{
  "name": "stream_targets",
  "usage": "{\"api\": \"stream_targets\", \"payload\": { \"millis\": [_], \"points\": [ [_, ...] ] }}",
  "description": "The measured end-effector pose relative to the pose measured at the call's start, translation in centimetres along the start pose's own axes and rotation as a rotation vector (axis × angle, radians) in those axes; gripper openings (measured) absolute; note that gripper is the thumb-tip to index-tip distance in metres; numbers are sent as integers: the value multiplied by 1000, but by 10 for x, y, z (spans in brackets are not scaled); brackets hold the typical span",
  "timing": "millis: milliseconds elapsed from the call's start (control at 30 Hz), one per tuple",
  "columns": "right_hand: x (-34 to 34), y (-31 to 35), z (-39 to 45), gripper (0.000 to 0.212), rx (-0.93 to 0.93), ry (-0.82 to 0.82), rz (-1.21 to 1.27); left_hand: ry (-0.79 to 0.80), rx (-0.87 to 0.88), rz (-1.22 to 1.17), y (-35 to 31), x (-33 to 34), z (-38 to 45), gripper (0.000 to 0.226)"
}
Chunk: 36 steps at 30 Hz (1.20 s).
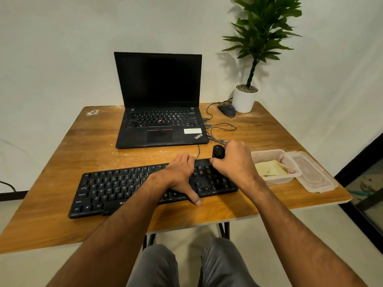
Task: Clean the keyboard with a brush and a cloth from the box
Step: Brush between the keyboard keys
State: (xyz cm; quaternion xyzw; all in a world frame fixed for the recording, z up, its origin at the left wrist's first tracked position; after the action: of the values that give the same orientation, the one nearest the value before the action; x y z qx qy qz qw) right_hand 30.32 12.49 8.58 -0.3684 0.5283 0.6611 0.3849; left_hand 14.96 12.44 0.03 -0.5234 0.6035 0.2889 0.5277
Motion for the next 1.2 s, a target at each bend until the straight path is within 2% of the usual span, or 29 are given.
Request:
{"api": "stream_targets", "payload": {
  "millis": [67,133,400,467,667,767,1000,1067,1200],
  "points": [
    [-2,-4,-3,25,23,109,-55,6,-4,4,0,0,1,136],
    [-2,-5,-1,25,46,130,-45,5,-6,2,1,0,1,136],
    [12,-4,13,27,22,-172,132,-12,2,-3,1,0,0,133],
    [11,-4,5,28,8,-144,90,-13,4,2,2,1,0,134],
    [-3,-7,-8,28,18,104,-90,-9,0,12,3,2,3,137],
    [0,1,0,24,36,96,12,-5,1,9,3,2,3,134],
    [12,15,15,26,4,-94,100,-17,13,8,1,0,0,125],
    [12,12,6,27,-2,-66,78,-15,11,8,2,1,0,127],
    [4,6,-13,24,-22,135,-48,-2,7,10,2,3,2,131]
  ]
}}
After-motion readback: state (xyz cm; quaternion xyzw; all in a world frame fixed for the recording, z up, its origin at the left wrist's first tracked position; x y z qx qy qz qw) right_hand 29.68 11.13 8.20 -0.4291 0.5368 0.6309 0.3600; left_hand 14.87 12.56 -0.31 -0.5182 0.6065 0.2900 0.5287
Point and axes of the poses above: each hand's wrist, its own z-axis towards the middle knuckle, its own x-axis out of the palm, y = z × x, the point moved 6 cm from there along z, towards the middle knuckle
